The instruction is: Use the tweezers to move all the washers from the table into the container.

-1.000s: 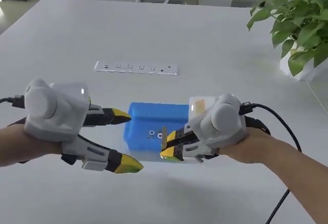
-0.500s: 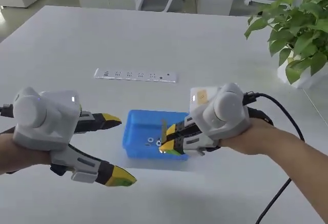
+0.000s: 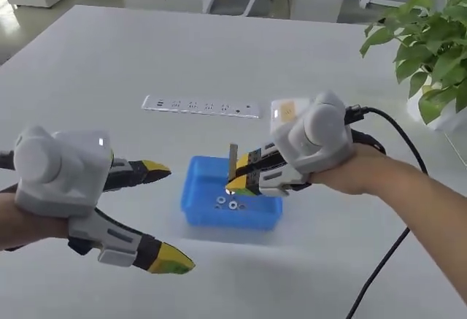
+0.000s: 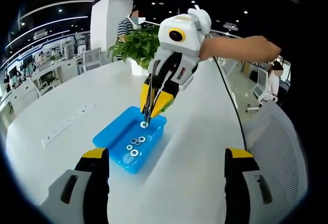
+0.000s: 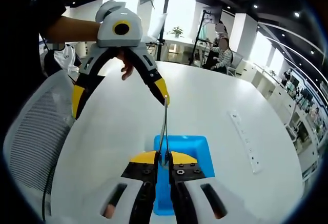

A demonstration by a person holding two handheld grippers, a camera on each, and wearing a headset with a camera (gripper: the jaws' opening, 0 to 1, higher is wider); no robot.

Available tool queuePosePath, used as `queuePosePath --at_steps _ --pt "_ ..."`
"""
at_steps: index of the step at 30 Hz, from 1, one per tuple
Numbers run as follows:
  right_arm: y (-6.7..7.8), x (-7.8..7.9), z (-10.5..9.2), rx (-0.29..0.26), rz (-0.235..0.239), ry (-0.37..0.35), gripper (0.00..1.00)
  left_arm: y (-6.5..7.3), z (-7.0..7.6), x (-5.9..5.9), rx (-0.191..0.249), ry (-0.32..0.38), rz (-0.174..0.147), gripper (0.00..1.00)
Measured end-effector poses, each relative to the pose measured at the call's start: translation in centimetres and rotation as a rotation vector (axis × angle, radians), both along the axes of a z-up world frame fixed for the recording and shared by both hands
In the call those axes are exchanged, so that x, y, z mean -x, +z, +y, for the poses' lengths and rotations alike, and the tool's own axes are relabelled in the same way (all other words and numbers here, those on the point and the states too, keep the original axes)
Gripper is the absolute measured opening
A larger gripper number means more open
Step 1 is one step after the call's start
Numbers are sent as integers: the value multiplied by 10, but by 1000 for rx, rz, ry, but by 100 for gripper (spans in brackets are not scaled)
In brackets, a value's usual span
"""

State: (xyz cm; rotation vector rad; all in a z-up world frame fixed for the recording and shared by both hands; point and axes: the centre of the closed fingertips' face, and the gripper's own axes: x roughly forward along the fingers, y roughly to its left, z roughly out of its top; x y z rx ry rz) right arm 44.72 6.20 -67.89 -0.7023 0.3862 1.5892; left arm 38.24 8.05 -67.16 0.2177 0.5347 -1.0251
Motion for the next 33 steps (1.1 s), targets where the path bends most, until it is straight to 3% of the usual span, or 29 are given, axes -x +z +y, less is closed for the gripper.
queuePosePath --at_steps 6,17,33 --pt "-6 -10 7 4 -13 15 8 -2 5 -2 0 15 11 99" --pt "-20 -21 15 4 -16 21 8 0 8 -12 6 24 3 99" --pt "-47 -32 15 27 -15 30 9 -2 -2 -29 15 6 -5 97"
